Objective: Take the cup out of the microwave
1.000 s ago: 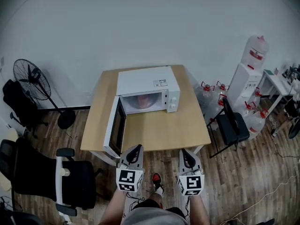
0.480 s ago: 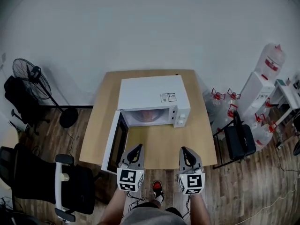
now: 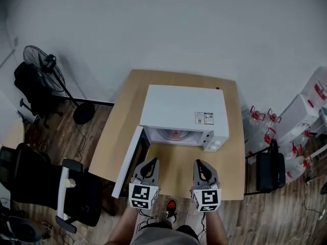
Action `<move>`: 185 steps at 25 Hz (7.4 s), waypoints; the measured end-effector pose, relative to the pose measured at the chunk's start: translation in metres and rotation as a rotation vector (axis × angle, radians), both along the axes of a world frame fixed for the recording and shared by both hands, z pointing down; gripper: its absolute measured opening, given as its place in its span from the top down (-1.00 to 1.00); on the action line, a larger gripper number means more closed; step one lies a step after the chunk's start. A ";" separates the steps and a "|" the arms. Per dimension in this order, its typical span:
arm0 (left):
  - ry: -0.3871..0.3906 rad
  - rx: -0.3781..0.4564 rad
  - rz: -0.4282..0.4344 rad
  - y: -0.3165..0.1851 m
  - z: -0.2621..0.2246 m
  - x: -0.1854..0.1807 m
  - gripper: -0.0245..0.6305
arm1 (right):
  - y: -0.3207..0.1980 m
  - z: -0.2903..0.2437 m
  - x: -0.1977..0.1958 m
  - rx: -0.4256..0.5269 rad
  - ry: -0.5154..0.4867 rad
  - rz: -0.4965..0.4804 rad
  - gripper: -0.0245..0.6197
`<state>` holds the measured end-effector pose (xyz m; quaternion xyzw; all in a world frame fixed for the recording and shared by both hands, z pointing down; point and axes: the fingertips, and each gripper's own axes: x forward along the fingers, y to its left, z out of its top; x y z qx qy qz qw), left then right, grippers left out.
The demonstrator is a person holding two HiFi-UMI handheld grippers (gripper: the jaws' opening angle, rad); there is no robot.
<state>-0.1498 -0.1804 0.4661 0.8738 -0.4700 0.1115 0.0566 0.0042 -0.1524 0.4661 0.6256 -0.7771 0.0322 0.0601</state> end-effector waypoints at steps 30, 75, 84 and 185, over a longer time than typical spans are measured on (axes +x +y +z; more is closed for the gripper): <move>-0.016 -0.119 -0.111 -0.095 0.090 -0.004 0.85 | -0.145 0.123 -0.037 -0.178 -0.061 -0.184 0.61; -0.020 -0.137 -0.134 -0.106 0.099 -0.015 0.85 | -0.215 0.160 -0.048 -0.235 -0.062 -0.138 -0.15; -0.012 -0.108 -0.122 -0.092 0.084 -0.014 0.85 | -0.188 0.137 -0.047 -0.199 -0.069 -0.138 -0.15; -0.098 -0.109 0.369 0.036 0.087 0.247 0.85 | 0.076 0.144 0.233 -0.168 -0.154 0.408 -0.22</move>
